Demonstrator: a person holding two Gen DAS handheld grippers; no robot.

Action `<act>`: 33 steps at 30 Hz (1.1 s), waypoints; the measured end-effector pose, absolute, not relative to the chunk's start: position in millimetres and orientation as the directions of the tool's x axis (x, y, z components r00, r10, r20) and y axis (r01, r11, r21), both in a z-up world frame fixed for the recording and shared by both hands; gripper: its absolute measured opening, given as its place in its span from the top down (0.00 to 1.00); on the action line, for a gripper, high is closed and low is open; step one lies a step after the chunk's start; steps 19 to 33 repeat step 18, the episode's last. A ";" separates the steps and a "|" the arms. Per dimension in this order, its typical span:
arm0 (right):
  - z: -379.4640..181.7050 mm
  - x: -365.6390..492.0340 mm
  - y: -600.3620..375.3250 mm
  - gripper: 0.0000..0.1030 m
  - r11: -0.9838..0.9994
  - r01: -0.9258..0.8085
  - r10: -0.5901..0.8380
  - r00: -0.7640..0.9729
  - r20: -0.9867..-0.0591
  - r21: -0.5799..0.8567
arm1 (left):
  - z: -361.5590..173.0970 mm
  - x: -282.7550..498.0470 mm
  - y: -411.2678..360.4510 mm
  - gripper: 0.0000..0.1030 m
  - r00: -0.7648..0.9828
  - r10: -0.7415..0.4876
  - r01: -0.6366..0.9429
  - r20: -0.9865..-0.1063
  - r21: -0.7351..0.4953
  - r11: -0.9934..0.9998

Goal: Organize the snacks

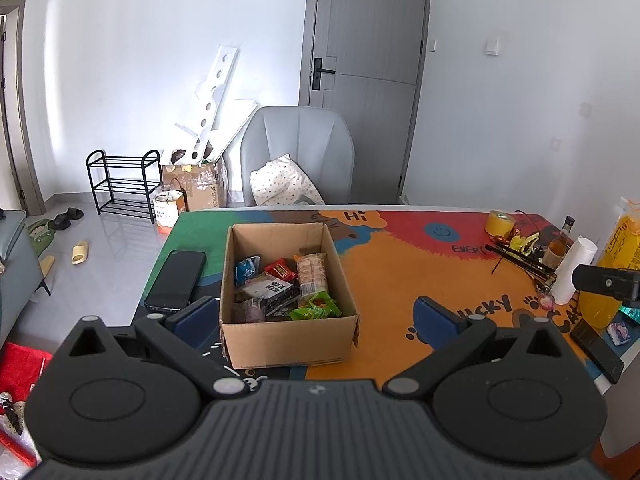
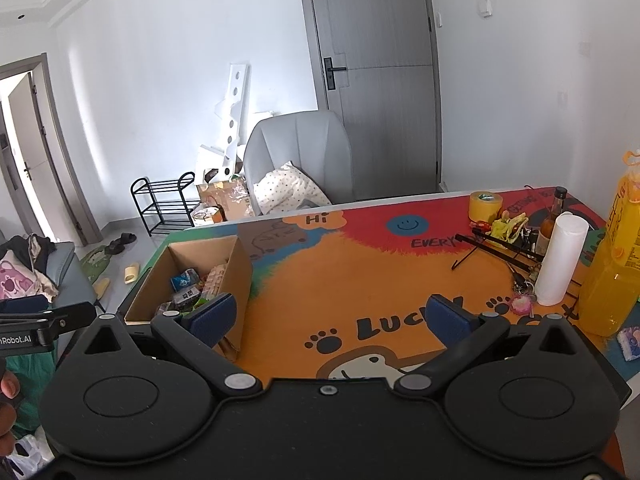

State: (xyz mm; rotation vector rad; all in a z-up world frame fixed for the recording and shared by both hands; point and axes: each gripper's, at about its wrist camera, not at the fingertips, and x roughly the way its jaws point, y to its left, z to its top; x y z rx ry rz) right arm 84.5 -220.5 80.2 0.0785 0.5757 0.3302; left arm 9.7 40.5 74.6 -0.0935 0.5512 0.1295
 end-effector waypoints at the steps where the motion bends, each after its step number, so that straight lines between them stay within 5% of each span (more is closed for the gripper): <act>1: 80.2 84.5 -220.5 0.00 0.945 -0.284 0.328 0.788 -0.521 0.164 | 74.9 9.3 40.7 0.00 0.845 0.097 -0.146 -0.527 -0.054 0.988; 33: 59.9 87.8 -200.3 0.00 0.927 -0.364 0.353 0.750 -0.559 0.097 | 59.6 16.2 39.7 0.00 0.842 0.070 -0.119 -0.535 -0.057 0.991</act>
